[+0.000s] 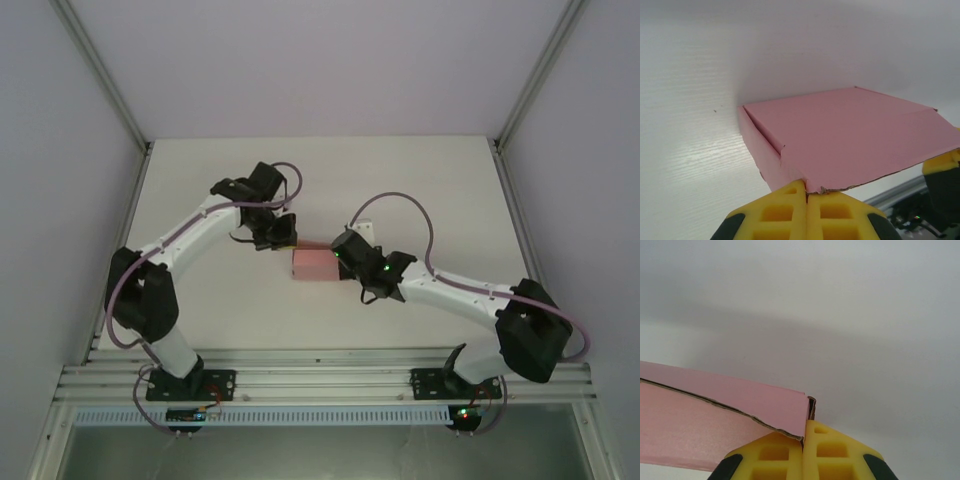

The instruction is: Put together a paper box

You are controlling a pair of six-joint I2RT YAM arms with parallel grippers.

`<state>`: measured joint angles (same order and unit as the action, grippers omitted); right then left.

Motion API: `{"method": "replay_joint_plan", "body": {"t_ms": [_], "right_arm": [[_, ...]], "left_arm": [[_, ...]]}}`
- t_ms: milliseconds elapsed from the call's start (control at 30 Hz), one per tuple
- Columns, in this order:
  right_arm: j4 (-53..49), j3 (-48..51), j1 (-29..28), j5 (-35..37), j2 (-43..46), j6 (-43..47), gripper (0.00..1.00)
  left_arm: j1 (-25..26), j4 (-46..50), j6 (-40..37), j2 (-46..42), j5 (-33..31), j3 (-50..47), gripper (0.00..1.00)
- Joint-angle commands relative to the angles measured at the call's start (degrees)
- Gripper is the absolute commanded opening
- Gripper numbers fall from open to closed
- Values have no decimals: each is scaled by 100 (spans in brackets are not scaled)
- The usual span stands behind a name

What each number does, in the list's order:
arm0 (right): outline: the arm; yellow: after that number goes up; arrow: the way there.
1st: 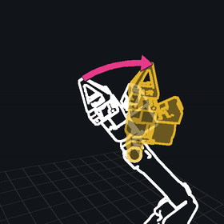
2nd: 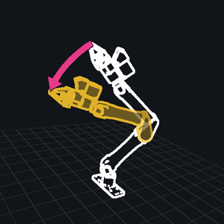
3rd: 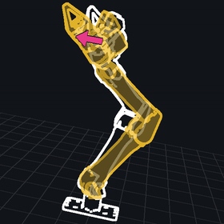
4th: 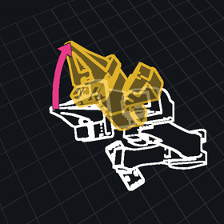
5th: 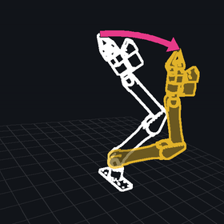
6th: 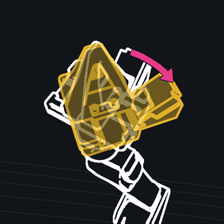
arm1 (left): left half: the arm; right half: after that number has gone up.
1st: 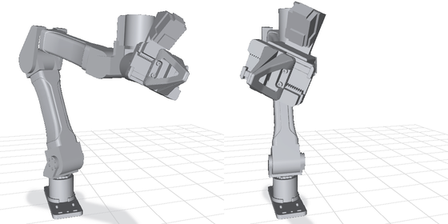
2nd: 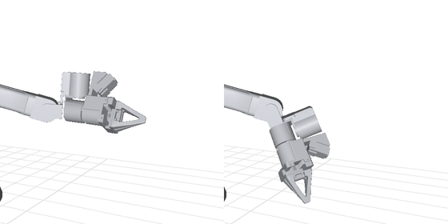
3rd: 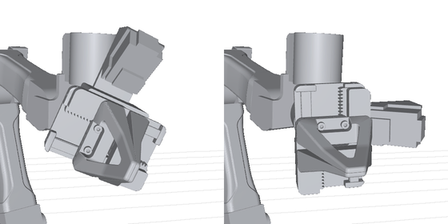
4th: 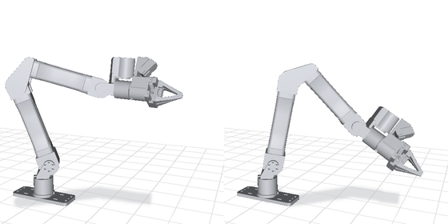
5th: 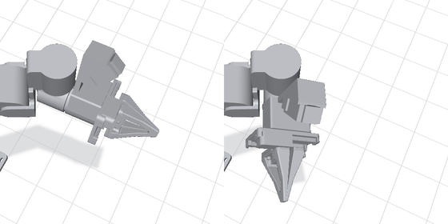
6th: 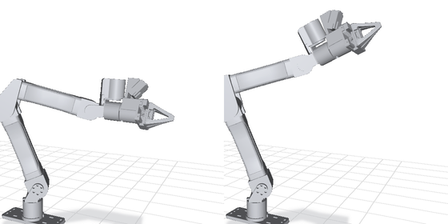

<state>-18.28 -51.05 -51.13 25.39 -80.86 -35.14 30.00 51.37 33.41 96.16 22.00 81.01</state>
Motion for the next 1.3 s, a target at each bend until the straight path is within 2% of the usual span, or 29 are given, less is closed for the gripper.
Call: {"method": "replay_joint_plan", "body": {"t_ms": [0, 100, 500, 600, 733, 833, 967, 1133, 1267], "right_arm": [[-940, 263, -3, -481, -319, 69, 0], [-939, 270, -21, -306, -312, 208, 0], [-923, 321, 0, -490, -326, 303, 0], [-927, 335, 13, -496, -334, 311, 0], [-953, 342, 39, -558, -334, 350, 0], [-1011, 362, 46, -533, -336, 351, 0], [-1031, 383, 64, -541, -316, 354, 0], [-951, 401, 90, -552, -337, 341, 0], [-720, 557, 83, -480, -278, 351, 0]], "left_arm": [[-102, 343, -91, 290, 609, 316, 0], [-144, 637, -136, 404, 683, 477, 0], [-338, 1349, -224, 798, 964, 1063, 0], [-419, 1419, -206, 911, 1120, 1160, 0], [-641, 1535, -273, 1018, 1637, 1259, 0], [-671, 1841, -407, 1054, 1332, 1481, 0], [-599, 1787, -347, 1009, 1140, 1195, 0], [-510, 1072, -96, 876, 1392, 377, 0], [-99, 648, -68, 593, 144, 5, 0]]}}
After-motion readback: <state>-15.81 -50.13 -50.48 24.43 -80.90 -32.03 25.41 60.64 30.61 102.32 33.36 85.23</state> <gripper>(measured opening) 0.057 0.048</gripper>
